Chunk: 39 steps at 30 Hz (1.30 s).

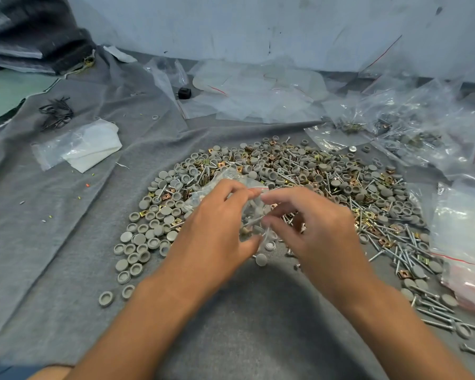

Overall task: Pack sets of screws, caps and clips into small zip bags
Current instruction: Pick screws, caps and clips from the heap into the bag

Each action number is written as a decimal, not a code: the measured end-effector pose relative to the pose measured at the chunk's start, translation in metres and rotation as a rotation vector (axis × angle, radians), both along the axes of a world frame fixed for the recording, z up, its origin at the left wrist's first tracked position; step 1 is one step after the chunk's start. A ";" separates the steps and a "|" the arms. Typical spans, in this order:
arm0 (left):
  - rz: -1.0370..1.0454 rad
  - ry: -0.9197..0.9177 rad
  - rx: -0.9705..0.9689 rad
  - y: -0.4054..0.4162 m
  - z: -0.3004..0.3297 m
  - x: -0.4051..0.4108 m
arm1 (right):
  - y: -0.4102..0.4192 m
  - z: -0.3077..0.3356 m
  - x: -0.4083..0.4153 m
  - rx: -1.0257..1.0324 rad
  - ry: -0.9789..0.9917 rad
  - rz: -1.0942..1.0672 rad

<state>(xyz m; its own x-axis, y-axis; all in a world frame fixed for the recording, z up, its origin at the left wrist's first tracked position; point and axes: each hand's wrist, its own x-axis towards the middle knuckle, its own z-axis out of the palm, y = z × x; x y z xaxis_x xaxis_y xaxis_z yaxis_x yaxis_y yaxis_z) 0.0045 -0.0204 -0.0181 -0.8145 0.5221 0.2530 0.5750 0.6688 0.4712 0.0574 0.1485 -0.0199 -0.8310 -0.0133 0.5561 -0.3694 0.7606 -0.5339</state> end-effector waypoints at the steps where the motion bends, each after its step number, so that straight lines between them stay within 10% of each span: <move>1: 0.007 -0.006 -0.007 -0.001 0.000 0.000 | 0.006 0.002 -0.001 -0.024 0.007 -0.031; 11: 0.009 -0.022 -0.033 -0.001 -0.002 -0.001 | 0.055 -0.012 -0.007 0.257 -0.525 -0.346; 20: 0.000 -0.012 -0.041 -0.003 -0.003 -0.001 | 0.072 -0.008 -0.002 0.156 -0.481 -0.295; 32: 0.001 -0.009 -0.050 -0.001 -0.004 -0.001 | 0.051 -0.010 0.001 0.527 -0.596 -0.050; 39: 0.002 -0.005 -0.054 0.000 -0.005 -0.002 | 0.051 -0.010 0.002 0.333 -0.606 -0.042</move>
